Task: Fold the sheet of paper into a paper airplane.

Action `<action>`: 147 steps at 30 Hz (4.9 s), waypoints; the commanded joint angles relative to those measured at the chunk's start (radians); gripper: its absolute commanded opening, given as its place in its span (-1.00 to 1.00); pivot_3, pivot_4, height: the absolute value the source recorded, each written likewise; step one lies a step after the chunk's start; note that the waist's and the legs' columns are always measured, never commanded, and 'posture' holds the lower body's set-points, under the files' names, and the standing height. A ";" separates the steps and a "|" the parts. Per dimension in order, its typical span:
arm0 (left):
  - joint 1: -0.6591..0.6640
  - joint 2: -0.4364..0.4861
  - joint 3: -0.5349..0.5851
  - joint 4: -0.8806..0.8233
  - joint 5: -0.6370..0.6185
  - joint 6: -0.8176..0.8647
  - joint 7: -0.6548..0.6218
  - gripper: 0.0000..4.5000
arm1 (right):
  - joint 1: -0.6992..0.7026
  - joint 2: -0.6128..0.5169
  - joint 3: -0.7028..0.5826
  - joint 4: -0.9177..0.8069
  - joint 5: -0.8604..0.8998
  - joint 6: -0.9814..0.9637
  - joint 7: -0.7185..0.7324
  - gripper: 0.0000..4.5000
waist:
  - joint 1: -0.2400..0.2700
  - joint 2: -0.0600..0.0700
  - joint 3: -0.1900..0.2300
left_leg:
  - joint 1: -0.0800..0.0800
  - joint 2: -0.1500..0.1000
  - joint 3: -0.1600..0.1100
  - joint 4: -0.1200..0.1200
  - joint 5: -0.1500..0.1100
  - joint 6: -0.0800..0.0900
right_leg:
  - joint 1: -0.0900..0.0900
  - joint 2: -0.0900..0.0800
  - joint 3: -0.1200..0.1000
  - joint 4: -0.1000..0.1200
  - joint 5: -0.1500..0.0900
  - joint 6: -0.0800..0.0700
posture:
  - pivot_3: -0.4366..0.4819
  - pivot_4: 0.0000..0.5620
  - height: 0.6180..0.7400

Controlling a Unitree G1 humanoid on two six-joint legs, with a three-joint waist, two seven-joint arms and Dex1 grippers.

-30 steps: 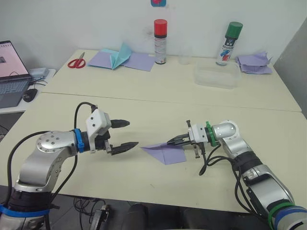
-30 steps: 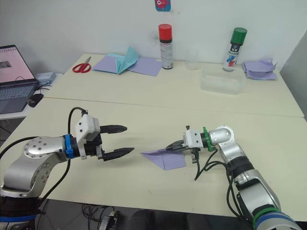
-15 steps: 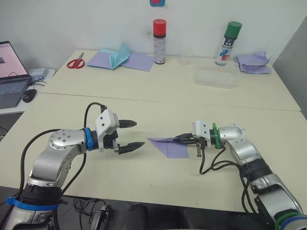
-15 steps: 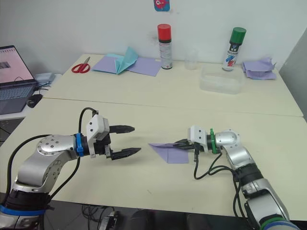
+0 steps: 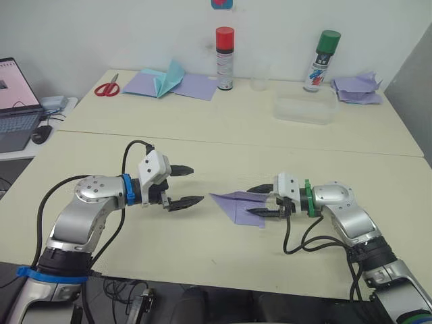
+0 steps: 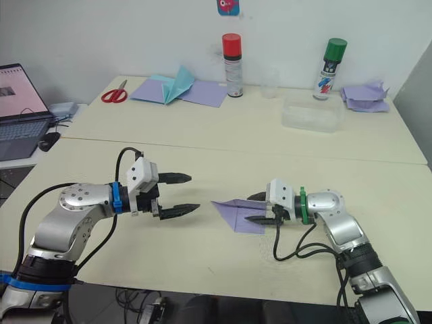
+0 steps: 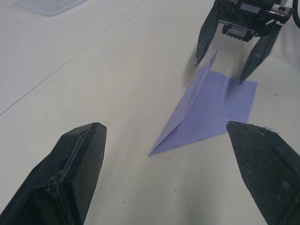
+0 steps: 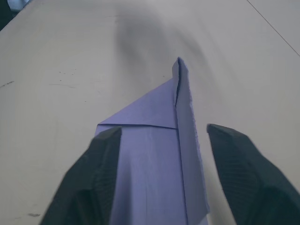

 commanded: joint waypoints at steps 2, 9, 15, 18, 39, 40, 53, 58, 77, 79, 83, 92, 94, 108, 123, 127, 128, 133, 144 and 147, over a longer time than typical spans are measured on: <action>-0.050 -0.053 -0.023 0.033 0.037 -0.043 0.041 0.83 | 0.018 -0.035 -0.070 -0.164 0.100 0.085 -0.002 0.72 | 0.002 0.000 0.000 | 0.000 0.000 0.000 0.000 0.000 0.000 | 0.000 0.000 0.000 0.000 0.000 0.000 | -0.05 -0.47 1.00; -0.132 -0.165 -0.071 0.182 0.151 -0.137 0.139 -0.11 | 0.020 -0.028 -0.117 -0.242 0.127 0.199 -0.112 0.72 | 0.001 0.000 0.000 | -0.001 0.000 0.000 0.000 0.000 0.000 | 0.000 0.000 0.000 0.000 0.000 0.000 | -0.05 -0.47 1.00; -0.157 -0.228 -0.147 0.205 0.188 -0.156 0.117 -0.97 | 0.029 -0.022 -0.123 -0.297 0.151 0.293 -0.181 0.72 | 0.003 0.000 0.000 | -0.003 0.000 -0.001 0.000 0.000 0.000 | -0.001 0.000 0.000 -0.001 0.000 0.000 | -0.05 -0.47 1.00; -0.166 -0.239 -0.184 0.221 0.214 -0.172 0.098 -0.99 | 0.043 -0.032 -0.123 -0.321 0.151 0.317 -0.198 0.72 | 0.003 0.000 0.000 | -0.003 -0.001 -0.001 0.000 0.000 0.000 | -0.001 0.000 0.000 -0.001 0.000 0.000 | -0.05 -0.47 1.00; -0.156 -0.227 -0.317 0.385 0.382 -0.280 0.032 -0.99 | 0.253 -0.199 -0.057 -0.444 0.076 0.082 -0.076 0.72 | 0.004 0.000 0.000 | -0.003 -0.002 0.000 0.001 0.000 0.000 | 0.000 0.000 0.001 -0.002 0.000 0.000 | -0.05 -0.47 1.00; -0.158 -0.228 -0.317 0.390 0.382 -0.283 0.031 -0.99 | 0.258 -0.200 -0.057 -0.440 0.075 0.070 -0.074 0.72 | 0.004 0.000 0.000 | -0.002 -0.002 0.000 0.002 0.000 0.000 | 0.001 0.000 0.001 -0.002 0.000 0.000 | -0.05 -0.47 1.00; -0.172 -0.227 -0.315 0.407 0.380 -0.287 0.010 -1.00 | 0.283 -0.155 -0.008 -0.374 -0.031 -0.033 -0.125 -0.52 | 0.005 -0.001 0.000 | -0.001 -0.002 0.000 0.002 0.000 0.000 | 0.002 0.001 0.001 -0.002 0.000 0.000 | -0.05 -0.47 1.00; -0.174 -0.226 -0.315 0.407 0.380 -0.284 0.005 -1.00 | 0.271 -0.141 0.013 -0.348 -0.074 -0.086 -0.138 -0.52 | 0.005 -0.001 0.000 | -0.001 -0.002 0.000 0.002 0.000 0.000 | 0.002 0.001 0.001 -0.002 0.000 0.000 | -0.05 -0.47 1.00; -0.189 -0.231 -0.326 0.427 0.394 -0.308 -0.004 -1.00 | 0.216 -0.014 0.056 -0.236 -0.186 -0.155 -0.269 -0.52 | 0.005 0.000 0.000 | -0.001 -0.002 0.000 0.002 0.000 0.000 | 0.002 0.001 0.001 -0.001 0.000 0.000 | -0.05 -0.47 1.00; -0.193 -0.232 -0.326 0.433 0.395 -0.310 -0.007 -1.00 | 0.206 0.000 0.058 -0.223 -0.186 -0.151 -0.277 -0.52 | 0.005 0.000 0.000 | -0.001 -0.002 0.000 0.002 0.000 0.000 | 0.002 0.001 0.001 -0.001 0.000 0.000 | -0.05 -0.47 1.00; -0.197 -0.233 -0.327 0.440 0.396 -0.316 -0.010 -1.00 | 0.201 0.013 0.057 -0.211 -0.178 -0.152 -0.279 -0.80 | 0.005 0.000 0.000 | -0.001 -0.002 0.000 0.002 0.000 0.000 | 0.002 0.000 0.001 -0.001 0.000 0.000 | -0.05 -0.47 1.00; -0.203 -0.236 -0.325 0.450 0.399 -0.322 -0.015 -1.00 | 0.197 0.039 0.055 -0.202 -0.161 -0.154 -0.287 -0.98 | 0.004 0.000 -0.001 | -0.001 -0.002 0.000 0.002 0.000 0.000 | 0.002 0.000 0.001 -0.001 0.000 0.000 | -0.05 -0.47 1.00; -0.204 -0.237 -0.325 0.451 0.399 -0.323 -0.015 -1.00 | 0.196 0.041 0.055 -0.199 -0.162 -0.155 -0.288 -0.98 | 0.005 0.000 -0.001 | -0.001 -0.002 0.000 0.002 0.000 0.000 | 0.002 0.000 0.001 -0.001 0.000 0.000 | -0.05 -0.47 1.00; -0.205 -0.237 -0.324 0.455 0.401 -0.332 -0.016 -1.00 | 0.199 0.025 0.058 -0.214 -0.150 -0.205 -0.257 -0.98 | 0.004 0.000 -0.001 | -0.001 -0.002 0.000 0.002 0.000 0.000 | 0.002 0.000 0.001 -0.001 0.000 0.000 | -0.05 -0.47 1.00; -0.214 -0.260 -0.336 0.448 0.388 -0.386 -0.074 -1.00 | 0.238 -0.029 0.064 -0.270 -0.099 -0.198 -0.180 -0.98 | 0.005 0.000 0.000 | -0.001 -0.002 0.000 0.002 0.000 0.000 | 0.002 0.000 0.001 -0.001 0.000 0.000 | -0.05 -0.47 1.00; -0.225 -0.277 -0.345 0.476 0.399 -0.393 -0.069 -1.00 | 0.248 -0.047 0.060 -0.286 -0.108 -0.185 -0.182 -0.98 | 0.005 0.000 0.000 | -0.001 -0.002 -0.001 0.002 0.000 0.000 | 0.002 0.000 0.001 -0.001 0.000 0.000 | -0.05 -0.47 1.00; -0.228 -0.278 -0.348 0.483 0.404 -0.394 -0.069 -1.00 | 0.248 -0.048 0.057 -0.286 -0.117 -0.183 -0.191 -0.98 | 0.005 0.000 0.000 | -0.001 -0.002 -0.001 0.002 0.000 0.000 | 0.002 0.000 0.001 -0.001 0.000 0.000 | -0.05 -0.47 1.00; -0.240 -0.271 -0.352 0.518 0.415 -0.406 -0.073 -1.00 | 0.257 -0.065 0.044 -0.279 -0.127 -0.208 -0.202 -0.98 | 0.005 0.000 0.000 | 0.000 -0.002 0.000 0.002 0.000 0.000 | 0.002 0.001 0.001 -0.001 0.000 0.000 | -0.05 -0.47 1.00; -0.252 -0.256 -0.343 0.557 0.424 -0.424 -0.077 -1.00 | 0.231 -0.042 0.026 -0.245 -0.165 -0.355 -0.285 -0.98 | 0.004 0.000 -0.001 | 0.001 -0.002 0.000 0.002 0.000 0.000 | 0.003 0.001 0.002 -0.001 0.000 0.000 | -0.05 -0.47 1.00; -0.252 -0.254 -0.338 0.559 0.419 -0.421 -0.077 -1.00 | 0.224 -0.047 0.030 -0.233 -0.161 -0.366 -0.278 -0.81 | 0.004 0.000 -0.001 | 0.002 -0.002 0.000 0.002 0.000 0.000 | 0.004 0.001 0.002 -0.001 0.000 0.000 | -0.05 -0.47 1.00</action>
